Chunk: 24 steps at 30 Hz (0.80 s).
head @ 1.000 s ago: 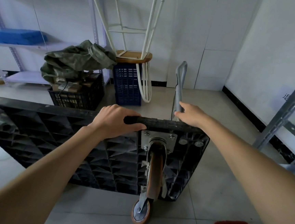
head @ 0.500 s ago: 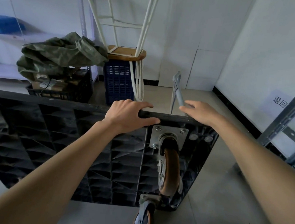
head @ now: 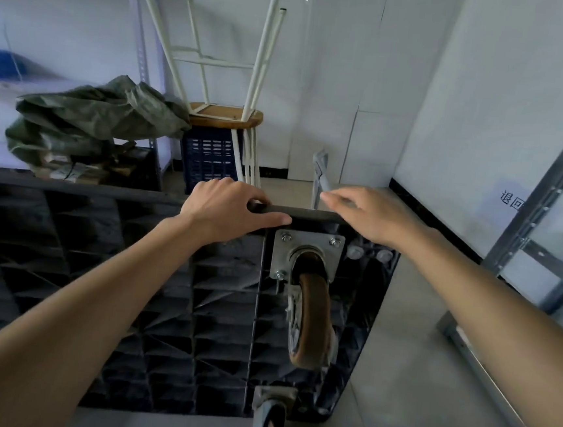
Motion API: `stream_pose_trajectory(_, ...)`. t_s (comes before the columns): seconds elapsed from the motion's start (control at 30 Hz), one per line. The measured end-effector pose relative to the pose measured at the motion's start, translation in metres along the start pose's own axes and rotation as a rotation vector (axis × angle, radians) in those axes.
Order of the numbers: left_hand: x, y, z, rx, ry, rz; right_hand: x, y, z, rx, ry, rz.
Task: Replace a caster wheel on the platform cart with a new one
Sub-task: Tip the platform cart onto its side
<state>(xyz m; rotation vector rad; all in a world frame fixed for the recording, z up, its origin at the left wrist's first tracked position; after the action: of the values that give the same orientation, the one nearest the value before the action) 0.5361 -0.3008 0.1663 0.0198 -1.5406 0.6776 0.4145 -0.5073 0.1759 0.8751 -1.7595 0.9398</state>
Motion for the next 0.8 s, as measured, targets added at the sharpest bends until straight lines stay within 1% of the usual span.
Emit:
stream_pose_trajectory(0.1,0.002,0.000,0.003,0.011,-0.003,-0.008,-0.002,0.015,-0.001,0.067,0.122,0.141)
stream_pose_trajectory(0.2,0.002,-0.002,0.004,0.009,-0.007,0.001,-0.005,0.014,0.006,0.027,0.155,0.247)
stream_pose_trajectory(0.27,0.002,-0.003,0.003,0.015,-0.009,0.006,-0.006,0.010,0.005,0.048,0.193,0.289)
stream_pose_trajectory(0.47,-0.002,-0.007,0.010,0.041,0.000,0.007,-0.008,-0.001,0.015,0.101,0.203,0.315)
stream_pose_trajectory(0.67,-0.013,-0.020,0.025,0.055,-0.033,0.016,-0.001,-0.008,0.039,0.075,0.160,0.288)
stream_pose_trajectory(0.8,-0.014,-0.020,0.024,0.066,-0.066,0.026,-0.002,-0.012,0.044,0.080,0.168,0.316)
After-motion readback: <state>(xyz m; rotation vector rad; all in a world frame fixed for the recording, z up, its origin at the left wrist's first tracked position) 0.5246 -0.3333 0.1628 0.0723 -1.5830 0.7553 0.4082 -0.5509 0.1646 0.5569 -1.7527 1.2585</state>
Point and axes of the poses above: each hand's wrist, its own y-axis away from the middle knuckle, its own x-axis out of the back of the hand, z = x × y, the point moved 5 cm from there along -y, towards the middle knuckle, and after that the axes turned 12 degrees about -x, right-handed, at the moved point
